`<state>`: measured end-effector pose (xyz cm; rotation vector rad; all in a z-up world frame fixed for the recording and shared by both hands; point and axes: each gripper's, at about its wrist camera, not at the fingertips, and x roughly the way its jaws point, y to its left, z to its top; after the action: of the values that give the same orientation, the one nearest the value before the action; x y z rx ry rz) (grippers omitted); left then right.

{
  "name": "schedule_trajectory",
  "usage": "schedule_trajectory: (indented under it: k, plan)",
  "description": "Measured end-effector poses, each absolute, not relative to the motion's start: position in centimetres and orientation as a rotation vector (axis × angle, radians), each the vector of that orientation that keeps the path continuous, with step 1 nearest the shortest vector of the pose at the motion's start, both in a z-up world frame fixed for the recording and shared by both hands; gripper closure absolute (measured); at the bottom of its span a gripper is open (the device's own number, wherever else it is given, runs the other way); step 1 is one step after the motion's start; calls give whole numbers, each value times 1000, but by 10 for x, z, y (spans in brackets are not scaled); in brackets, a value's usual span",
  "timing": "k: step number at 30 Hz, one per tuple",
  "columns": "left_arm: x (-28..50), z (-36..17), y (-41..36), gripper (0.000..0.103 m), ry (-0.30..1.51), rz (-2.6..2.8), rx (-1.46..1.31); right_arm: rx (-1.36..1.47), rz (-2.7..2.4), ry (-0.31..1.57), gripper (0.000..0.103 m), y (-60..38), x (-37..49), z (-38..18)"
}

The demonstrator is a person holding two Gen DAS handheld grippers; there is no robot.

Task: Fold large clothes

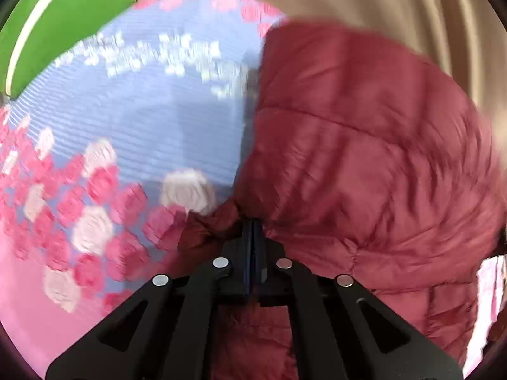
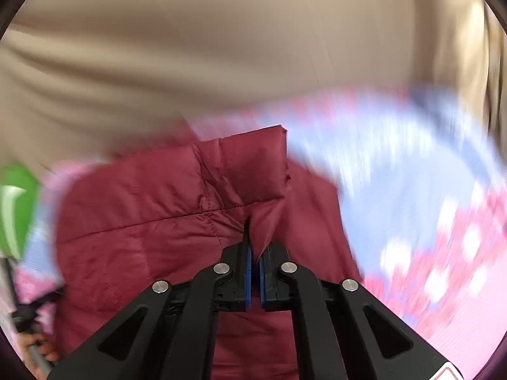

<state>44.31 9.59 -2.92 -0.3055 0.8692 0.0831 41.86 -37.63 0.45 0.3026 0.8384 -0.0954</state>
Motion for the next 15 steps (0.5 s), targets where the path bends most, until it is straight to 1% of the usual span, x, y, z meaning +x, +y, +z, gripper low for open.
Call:
schedule_trajectory:
  k: [1, 2, 5, 6, 8, 10, 11, 13, 15]
  plan:
    - [441, -30, 95, 103, 855, 82, -298, 317, -96, 897, 101, -381, 426, -17]
    - [441, -29, 92, 103, 850, 87, -278, 336, -79, 909, 101, -384, 427, -34]
    - [442, -29, 88, 103, 839, 93, -266, 285, -97, 882, 100, -375, 425, -31]
    - [441, -30, 88, 103, 835, 91, -269, 270, -107, 882, 100, -373, 424, -27]
    - [437, -31, 87, 103, 822, 91, -270, 264, -173, 849, 96, -377, 417, -15]
    - [429, -34, 89, 103, 809, 95, -265, 289, -286, 787, 83, -382, 399, 2]
    - [428, -34, 88, 103, 805, 98, -266, 300, -303, 734, 83, -377, 388, 15]
    - [424, -35, 87, 103, 801, 100, -272, 290, -179, 690, 84, -353, 378, 34]
    - [419, -37, 86, 103, 799, 96, -279, 227, -23, 700, 84, -314, 378, 45]
